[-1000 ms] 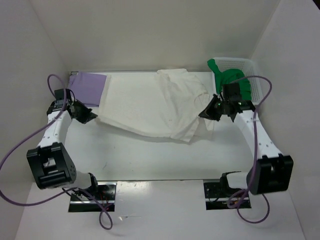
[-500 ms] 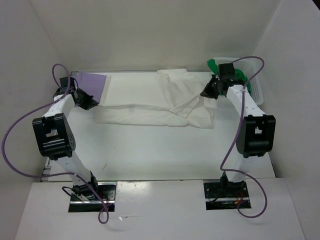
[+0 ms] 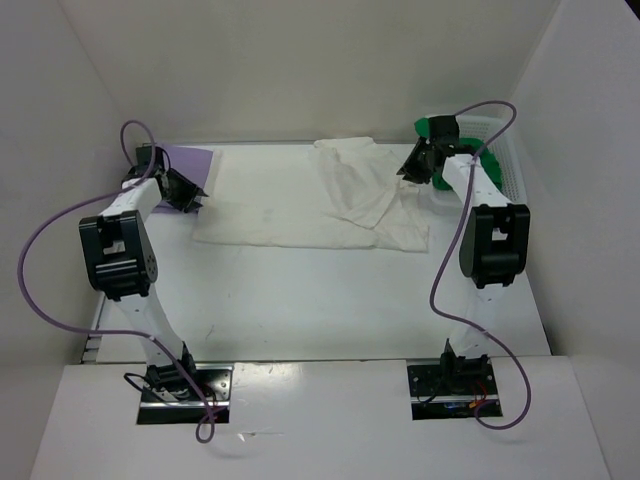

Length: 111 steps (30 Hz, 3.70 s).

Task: Fold and stack the t-shirts
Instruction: Fold the flattened tshirt in 1/3 of the way

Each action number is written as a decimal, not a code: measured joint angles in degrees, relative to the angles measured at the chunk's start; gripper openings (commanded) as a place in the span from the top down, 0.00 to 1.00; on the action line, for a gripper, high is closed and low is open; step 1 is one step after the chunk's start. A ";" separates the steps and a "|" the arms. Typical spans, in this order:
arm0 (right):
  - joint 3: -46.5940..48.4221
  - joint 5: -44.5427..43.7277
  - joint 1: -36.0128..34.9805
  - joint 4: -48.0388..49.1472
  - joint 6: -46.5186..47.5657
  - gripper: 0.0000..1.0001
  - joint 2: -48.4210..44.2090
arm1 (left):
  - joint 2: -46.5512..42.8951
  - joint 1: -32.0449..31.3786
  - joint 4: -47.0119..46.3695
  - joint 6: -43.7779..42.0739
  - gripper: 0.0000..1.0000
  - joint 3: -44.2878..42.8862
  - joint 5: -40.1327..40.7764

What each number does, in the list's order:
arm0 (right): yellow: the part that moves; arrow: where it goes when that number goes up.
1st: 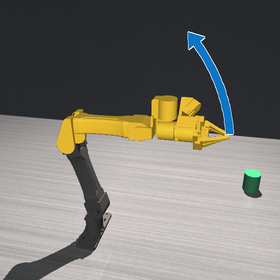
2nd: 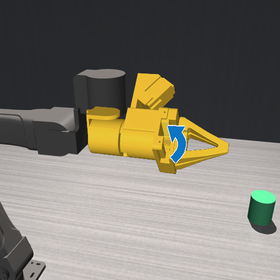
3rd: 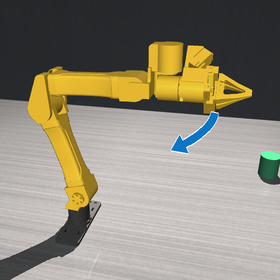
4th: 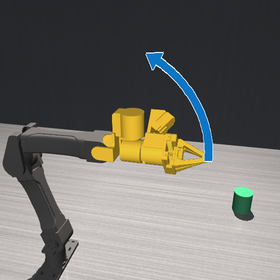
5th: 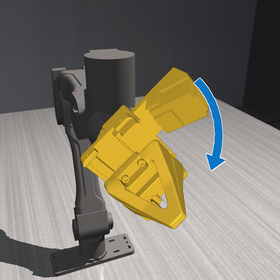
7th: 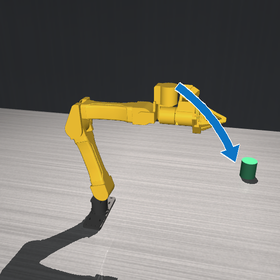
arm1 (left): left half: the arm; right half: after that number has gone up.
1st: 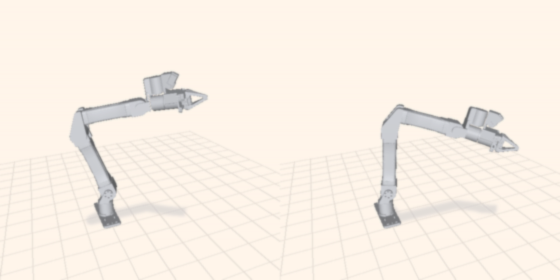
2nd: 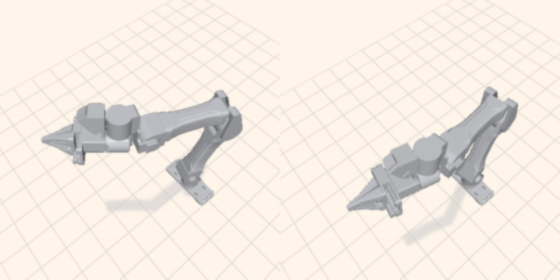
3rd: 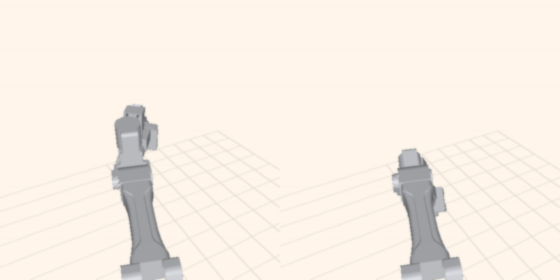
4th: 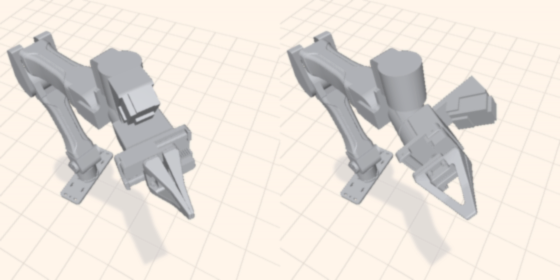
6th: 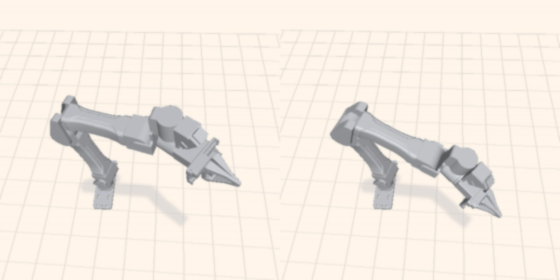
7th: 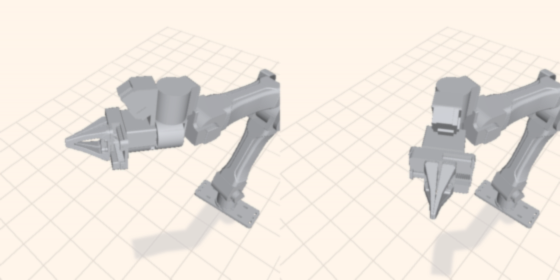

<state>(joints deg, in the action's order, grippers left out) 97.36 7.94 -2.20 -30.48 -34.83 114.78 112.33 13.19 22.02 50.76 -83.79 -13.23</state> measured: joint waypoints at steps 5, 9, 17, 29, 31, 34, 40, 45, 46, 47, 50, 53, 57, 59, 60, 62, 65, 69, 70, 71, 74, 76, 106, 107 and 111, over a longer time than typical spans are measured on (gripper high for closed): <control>-0.48 -0.52 0.00 1.16 0.04 0.53 -1.49 | -4.85 1.42 -1.09 0.17 0.51 3.82 1.73; -12.07 -0.02 0.00 4.46 -0.72 0.93 -11.52 | -15.91 3.15 -1.57 -0.07 0.57 13.60 3.43; -37.16 1.68 0.35 7.91 -4.74 0.78 -27.28 | -15.56 5.18 -2.97 -1.09 0.57 23.17 2.27; -46.34 -4.79 6.40 8.11 -6.03 0.49 -27.93 | -8.11 5.75 -5.77 -0.87 0.73 23.15 -0.37; -46.34 -5.25 6.62 8.85 -6.25 0.49 -27.17 | -7.48 5.77 -6.45 -0.83 0.82 23.02 -0.94; -46.34 -5.66 6.67 9.75 -6.51 0.53 -25.11 | -6.95 5.77 -6.99 -0.90 0.92 22.82 -1.55; -45.97 -5.14 6.71 11.50 -7.37 0.73 -19.76 | -6.64 5.77 -7.17 -0.90 1.00 22.58 -1.99; -43.89 -5.14 6.75 13.18 -8.17 1.00 -16.90 | -6.69 5.77 -7.41 -0.92 1.00 22.62 -1.90; -43.71 -5.20 6.75 13.27 -8.52 1.00 -16.76 | -6.75 5.77 -7.52 -0.96 1.00 22.71 -1.88; -43.71 -5.22 6.75 13.25 -8.63 1.00 -16.79 | -7.02 5.77 -7.54 -1.01 1.00 22.88 -1.77; -45.29 -5.14 7.32 13.44 -9.18 1.00 -18.23 | -9.16 5.75 -7.50 -1.31 1.00 25.07 -0.94; -50.51 -3.91 9.86 11.69 -9.99 1.00 -24.41 | -13.05 6.16 -6.69 -1.75 1.00 28.98 -1.38; -55.30 -2.51 14.67 6.27 -11.30 1.00 -37.68 | -17.70 8.59 -3.80 -4.13 1.00 33.59 -3.98; -56.04 -1.51 15.67 3.48 -12.09 1.00 -44.11 | -19.80 10.80 -1.75 -5.49 1.00 36.30 -5.84; -56.08 -0.94 15.78 2.43 -12.33 1.00 -46.05 | -20.90 12.33 -0.57 -6.12 1.00 37.68 -6.69; -56.02 0.15 15.93 0.28 -12.74 1.00 -47.89 | -22.77 15.39 2.43 -7.41 1.00 39.89 -7.65; -55.69 0.35 16.17 -5.07 -13.09 1.00 -47.87 | -26.36 18.27 8.66 -8.41 1.00 41.05 -7.89; -53.96 -0.31 16.35 -11.54 -12.50 1.00 -47.89 | -32.46 19.10 14.32 -8.68 0.89 41.03 -8.81; -53.27 -0.44 16.35 -12.79 -12.07 0.97 -47.95 | -33.31 19.10 15.45 -8.76 0.79 41.03 -9.11; -52.70 -0.59 16.35 -13.64 -11.78 0.92 -48.09 | -33.97 19.12 16.59 -8.87 0.59 41.03 -9.18; -51.71 -0.68 16.39 -15.41 -10.58 0.55 -48.76 | -35.50 19.28 19.67 -9.31 0.28 41.03 -8.94; -51.17 -0.74 16.50 -16.13 -9.75 0.37 -49.07 | -36.09 19.30 21.38 -9.27 0.13 40.54 -8.37; -52.19 4.83 -8.87 9.25 -12.11 0.64 -29.14 | -25.35 -23.96 -1.90 -8.09 0.89 33.88 -9.53; -52.24 4.70 -9.35 9.33 -12.41 0.64 -29.14 | -25.18 -23.93 -2.32 -8.09 0.89 33.88 -9.22; -52.81 4.48 -11.43 9.86 -13.60 0.64 -29.05 | -24.63 -23.85 -3.19 -8.09 0.88 33.90 -8.04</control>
<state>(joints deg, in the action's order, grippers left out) 44.56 12.43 -13.63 -20.62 -48.42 85.73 87.70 -10.66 18.83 42.68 -49.89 -21.28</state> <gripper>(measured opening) 0.361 0.115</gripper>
